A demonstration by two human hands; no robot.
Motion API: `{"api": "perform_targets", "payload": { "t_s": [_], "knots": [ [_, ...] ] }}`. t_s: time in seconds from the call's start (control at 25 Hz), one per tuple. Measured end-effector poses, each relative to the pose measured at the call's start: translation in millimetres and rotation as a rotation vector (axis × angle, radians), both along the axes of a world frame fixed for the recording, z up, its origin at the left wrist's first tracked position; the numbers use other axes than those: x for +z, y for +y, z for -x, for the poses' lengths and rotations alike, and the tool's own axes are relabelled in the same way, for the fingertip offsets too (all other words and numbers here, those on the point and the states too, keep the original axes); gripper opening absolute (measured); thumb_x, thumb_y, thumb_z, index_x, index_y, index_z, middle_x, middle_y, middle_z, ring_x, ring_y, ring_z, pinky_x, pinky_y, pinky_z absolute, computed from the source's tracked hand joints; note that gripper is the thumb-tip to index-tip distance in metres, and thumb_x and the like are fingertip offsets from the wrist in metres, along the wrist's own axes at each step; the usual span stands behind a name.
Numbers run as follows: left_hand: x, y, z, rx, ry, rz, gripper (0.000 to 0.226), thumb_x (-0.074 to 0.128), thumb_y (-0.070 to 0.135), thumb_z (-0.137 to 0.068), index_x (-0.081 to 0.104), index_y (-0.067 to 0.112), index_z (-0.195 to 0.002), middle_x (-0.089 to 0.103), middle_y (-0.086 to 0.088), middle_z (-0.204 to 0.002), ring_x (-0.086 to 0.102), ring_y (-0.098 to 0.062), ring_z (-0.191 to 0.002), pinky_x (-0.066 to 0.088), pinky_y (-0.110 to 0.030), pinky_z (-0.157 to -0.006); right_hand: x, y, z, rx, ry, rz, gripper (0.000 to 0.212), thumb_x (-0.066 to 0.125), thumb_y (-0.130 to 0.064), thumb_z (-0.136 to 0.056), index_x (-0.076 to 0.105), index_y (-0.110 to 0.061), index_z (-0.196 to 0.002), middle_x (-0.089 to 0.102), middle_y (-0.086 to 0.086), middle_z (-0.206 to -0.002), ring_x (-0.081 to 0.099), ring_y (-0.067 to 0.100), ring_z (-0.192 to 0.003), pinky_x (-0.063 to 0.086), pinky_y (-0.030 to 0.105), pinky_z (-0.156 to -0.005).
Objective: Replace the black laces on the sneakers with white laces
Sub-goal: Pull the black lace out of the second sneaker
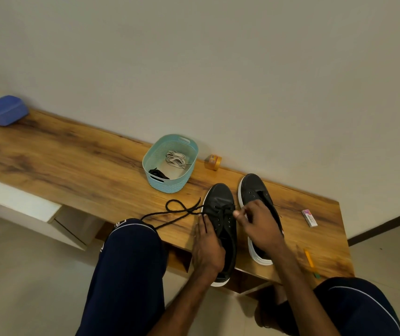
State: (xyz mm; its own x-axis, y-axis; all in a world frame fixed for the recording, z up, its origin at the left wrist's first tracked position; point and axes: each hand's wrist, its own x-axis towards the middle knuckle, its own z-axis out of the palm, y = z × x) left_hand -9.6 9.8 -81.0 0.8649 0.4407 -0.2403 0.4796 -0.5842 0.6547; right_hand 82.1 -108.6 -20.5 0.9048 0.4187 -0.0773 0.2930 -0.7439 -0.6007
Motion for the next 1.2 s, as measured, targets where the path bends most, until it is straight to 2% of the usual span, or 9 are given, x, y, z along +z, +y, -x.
{"api": "perform_targets", "payload": {
  "t_s": [0.12,0.24,0.4,0.44,0.64,0.76,0.92,1.08,1.2],
  "knots": [
    [0.2,0.9,1.1,-0.001,-0.011,0.050,0.078,0.047,0.025,-0.101,-0.005,0.014,-0.158,-0.005,-0.002,-0.167,0.000,-0.020,-0.153,0.022,-0.039,-0.123,-17.2,25.4,15.8,0.127,-0.130,0.191,0.025,0.055,-0.043,-0.098,0.063,-0.024,-0.112,0.055,-0.007,-0.111,0.050,0.013,-0.106,0.044,0.036,-0.090],
    [1.7,2.0,2.3,-0.003,-0.014,0.068,0.076,0.045,0.027,-0.101,-0.004,0.016,-0.158,-0.005,-0.001,-0.167,0.003,-0.020,-0.153,0.026,-0.041,-0.121,-20.8,30.1,13.5,0.040,-0.238,0.177,0.015,0.055,-0.028,-0.100,0.069,-0.022,-0.101,0.061,-0.006,-0.102,0.054,0.018,-0.100,0.043,0.037,-0.085],
    [0.1,3.9,2.8,0.010,-0.006,0.018,0.074,0.039,0.037,-0.100,0.000,0.015,-0.158,0.001,-0.004,-0.167,0.008,-0.020,-0.153,0.019,-0.040,-0.123,-2.1,16.8,7.9,-0.273,0.180,-0.539,0.019,0.054,-0.015,-0.101,0.070,-0.019,-0.090,0.070,-0.007,-0.088,0.063,0.009,-0.090,0.048,0.030,-0.080],
    [-0.4,3.6,2.6,0.010,-0.009,0.014,0.074,0.037,0.042,-0.100,0.001,0.016,-0.158,0.002,-0.004,-0.167,0.008,-0.020,-0.153,0.017,-0.039,-0.124,3.8,10.0,3.2,-0.281,0.201,-0.564,0.020,0.054,-0.015,-0.102,0.069,-0.020,-0.090,0.070,-0.008,-0.087,0.063,0.009,-0.088,0.047,0.028,-0.079],
    [-4.4,2.6,1.7,0.007,-0.025,0.037,0.083,0.020,0.070,-0.095,0.000,0.021,-0.158,-0.001,-0.002,-0.166,0.001,-0.019,-0.153,0.011,-0.041,-0.124,5.2,-7.0,-8.9,0.117,0.060,0.409,0.009,0.064,-0.017,-0.094,0.068,-0.016,-0.101,0.059,0.003,-0.108,0.057,0.023,-0.105,0.049,0.039,-0.088],
    [-6.1,0.1,-0.2,0.003,-0.066,0.024,0.076,0.022,0.061,-0.099,0.002,0.017,-0.158,0.001,-0.004,-0.167,-0.001,-0.017,-0.153,0.007,-0.035,-0.124,4.5,11.8,3.6,0.001,-0.027,0.164,0.024,0.059,-0.028,-0.097,0.064,-0.022,-0.120,0.062,-0.003,-0.117,0.058,0.019,-0.110,0.047,0.045,-0.097],
    [-8.6,0.3,-1.2,-0.011,-0.050,0.029,0.072,0.026,0.054,-0.102,0.000,0.017,-0.158,-0.003,-0.004,-0.167,-0.002,-0.017,-0.153,0.008,-0.035,-0.123,-8.1,30.6,17.8,0.008,-0.038,0.317,0.022,0.052,-0.043,-0.099,0.066,-0.026,-0.101,0.062,-0.008,-0.106,0.055,0.014,-0.110,0.021,0.060,-0.112],
    [-7.4,-0.1,-1.7,-0.009,-0.042,0.026,0.072,0.025,0.055,-0.102,0.001,0.016,-0.158,-0.003,-0.004,-0.166,0.001,-0.019,-0.153,0.014,-0.038,-0.124,-11.3,23.6,14.4,-0.084,-0.031,0.245,0.022,0.048,-0.035,-0.102,0.060,-0.025,-0.088,0.060,-0.007,-0.094,0.058,0.018,-0.102,0.027,0.058,-0.111],
    [-8.3,-0.3,-1.8,-0.009,-0.046,0.046,0.072,0.025,0.054,-0.102,0.000,0.017,-0.158,-0.003,-0.003,-0.167,0.000,-0.018,-0.153,0.013,-0.038,-0.124,-12.7,21.8,13.4,-0.079,0.069,0.192,0.024,0.046,-0.046,-0.101,0.059,-0.027,-0.097,0.056,-0.008,-0.099,0.057,0.016,-0.098,0.033,0.054,-0.105]
  ]
}}
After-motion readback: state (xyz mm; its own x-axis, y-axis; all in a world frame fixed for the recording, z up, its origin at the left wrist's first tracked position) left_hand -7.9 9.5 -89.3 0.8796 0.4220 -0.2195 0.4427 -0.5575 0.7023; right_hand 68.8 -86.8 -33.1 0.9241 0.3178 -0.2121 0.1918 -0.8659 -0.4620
